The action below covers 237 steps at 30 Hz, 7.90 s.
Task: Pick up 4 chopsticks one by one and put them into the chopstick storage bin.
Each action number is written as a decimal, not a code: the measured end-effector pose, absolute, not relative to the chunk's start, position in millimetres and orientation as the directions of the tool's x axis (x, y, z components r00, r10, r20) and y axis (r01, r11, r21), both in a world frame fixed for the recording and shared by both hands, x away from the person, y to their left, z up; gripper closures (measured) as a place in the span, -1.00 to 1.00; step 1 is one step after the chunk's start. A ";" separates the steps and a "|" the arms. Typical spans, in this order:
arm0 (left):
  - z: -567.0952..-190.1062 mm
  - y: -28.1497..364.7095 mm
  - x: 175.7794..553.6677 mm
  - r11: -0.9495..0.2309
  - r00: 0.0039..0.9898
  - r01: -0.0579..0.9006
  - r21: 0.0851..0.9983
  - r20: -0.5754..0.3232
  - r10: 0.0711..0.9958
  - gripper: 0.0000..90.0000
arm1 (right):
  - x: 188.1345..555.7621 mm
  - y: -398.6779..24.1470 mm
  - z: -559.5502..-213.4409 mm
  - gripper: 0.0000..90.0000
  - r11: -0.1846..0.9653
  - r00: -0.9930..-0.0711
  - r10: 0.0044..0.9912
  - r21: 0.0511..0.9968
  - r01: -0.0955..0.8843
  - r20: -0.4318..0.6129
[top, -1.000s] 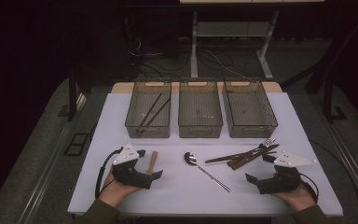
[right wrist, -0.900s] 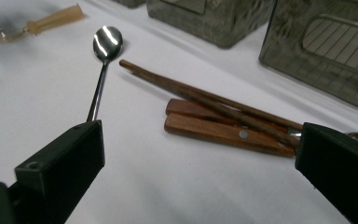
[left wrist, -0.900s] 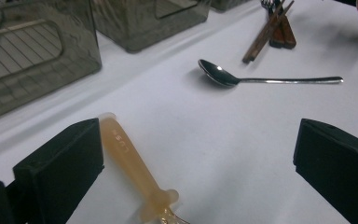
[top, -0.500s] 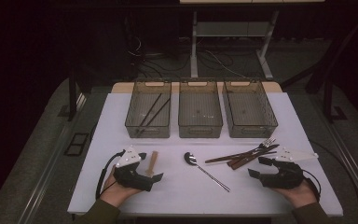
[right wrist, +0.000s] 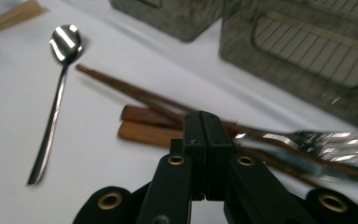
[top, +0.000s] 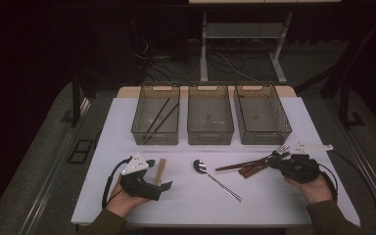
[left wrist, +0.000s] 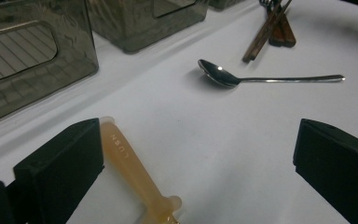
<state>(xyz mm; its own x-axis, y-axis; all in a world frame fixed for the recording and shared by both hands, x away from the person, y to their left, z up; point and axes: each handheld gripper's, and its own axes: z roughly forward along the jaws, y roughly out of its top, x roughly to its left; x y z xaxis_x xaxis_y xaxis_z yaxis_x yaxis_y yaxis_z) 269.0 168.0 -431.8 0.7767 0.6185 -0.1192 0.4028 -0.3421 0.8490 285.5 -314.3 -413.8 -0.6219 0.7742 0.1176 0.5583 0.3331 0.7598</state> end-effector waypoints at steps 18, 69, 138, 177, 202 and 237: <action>-432.7 168.0 269.0 -0.359 0.775 0.414 0.836 -0.116 0.622 -0.96 | 339.8 -324.0 -414.2 0.97 0.368 -0.568 0.821 0.706 0.605 0.058; -431.9 169.7 268.1 -0.360 0.781 0.413 0.836 -0.122 0.613 -0.96 | 342.6 -331.7 -435.4 0.97 0.439 -0.596 0.797 0.580 0.686 0.101; -430.6 167.6 267.0 -0.370 0.790 0.408 0.835 -0.120 0.601 -0.96 | 293.6 -326.7 -425.4 0.84 0.471 -0.672 0.727 0.606 0.641 0.145; -431.7 165.5 266.9 -0.376 0.795 0.408 0.832 -0.122 0.594 -0.96 | 295.1 -310.6 -428.7 0.67 0.521 -0.735 0.667 0.628 0.578 0.123; -431.9 164.9 267.0 -0.377 0.798 0.406 0.832 -0.122 0.591 -0.96 | 298.4 -311.9 -437.7 0.74 0.550 -0.741 0.661 0.595 0.586 0.119; -433.8 165.2 267.2 -0.378 0.801 0.406 0.832 -0.125 0.585 -0.96 | 295.7 -319.4 -430.7 0.86 0.547 -0.755 0.646 0.620 0.563 0.115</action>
